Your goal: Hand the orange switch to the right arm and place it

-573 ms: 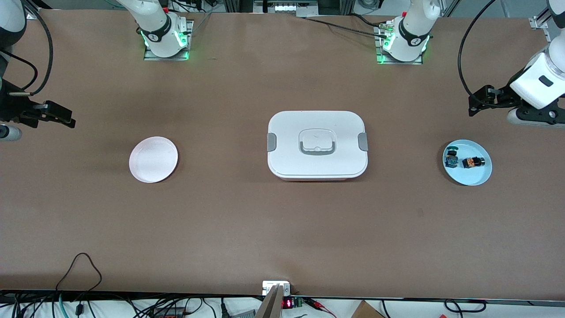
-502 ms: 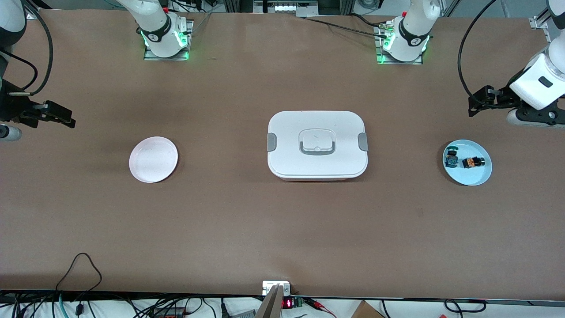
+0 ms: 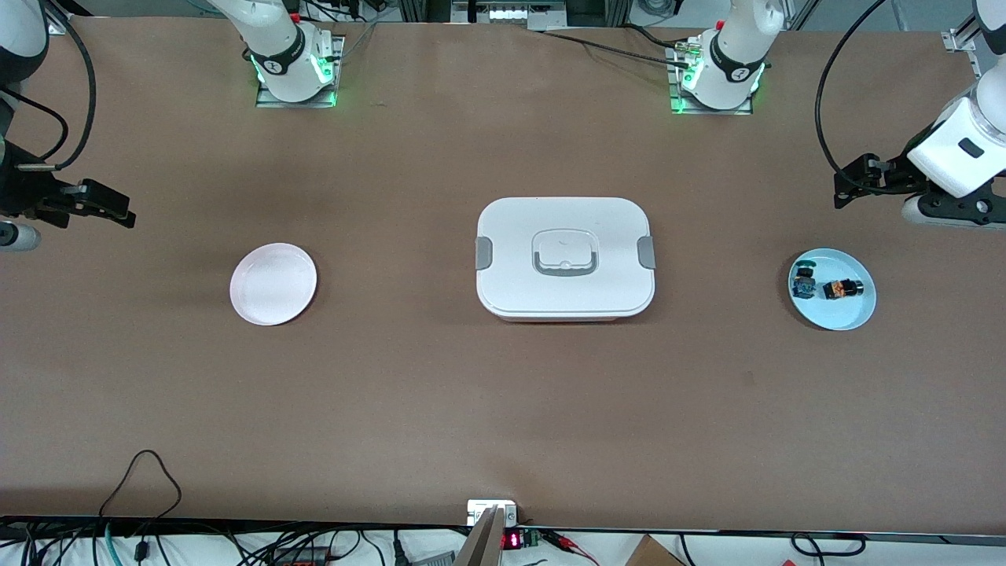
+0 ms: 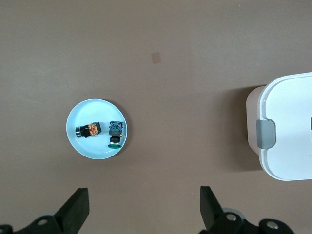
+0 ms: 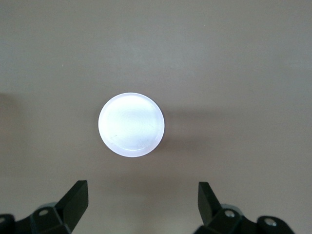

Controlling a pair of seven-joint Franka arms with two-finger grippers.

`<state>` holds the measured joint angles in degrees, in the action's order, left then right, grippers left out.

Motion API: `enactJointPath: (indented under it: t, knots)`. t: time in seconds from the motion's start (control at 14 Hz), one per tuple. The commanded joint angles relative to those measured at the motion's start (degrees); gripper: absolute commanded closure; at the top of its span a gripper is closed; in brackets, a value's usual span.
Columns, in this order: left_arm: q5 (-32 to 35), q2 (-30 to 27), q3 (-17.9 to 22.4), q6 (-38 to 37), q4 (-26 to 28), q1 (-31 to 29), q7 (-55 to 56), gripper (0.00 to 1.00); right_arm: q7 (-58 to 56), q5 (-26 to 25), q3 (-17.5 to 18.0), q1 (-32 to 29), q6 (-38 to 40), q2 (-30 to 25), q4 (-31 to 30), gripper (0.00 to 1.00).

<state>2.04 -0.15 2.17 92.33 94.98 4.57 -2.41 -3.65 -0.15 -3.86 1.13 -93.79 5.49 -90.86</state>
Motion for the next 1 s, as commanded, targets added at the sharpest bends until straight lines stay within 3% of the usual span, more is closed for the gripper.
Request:
enactJointPath:
  t: [0.0,0.93]
  knots:
    - [0.95,1.03,-0.06,-1.28,-1.99,-0.18,0.39,0.0,-0.13,-0.2,0.61,-0.08,0.1,-0.66,-0.37,0.0]
    - [0.95,1.47,0.37,-1.37,-1.99,-0.26,0.48,0.0,0.14,-0.73,0.61,0.01,0.1,-0.74,-0.37,0.0]
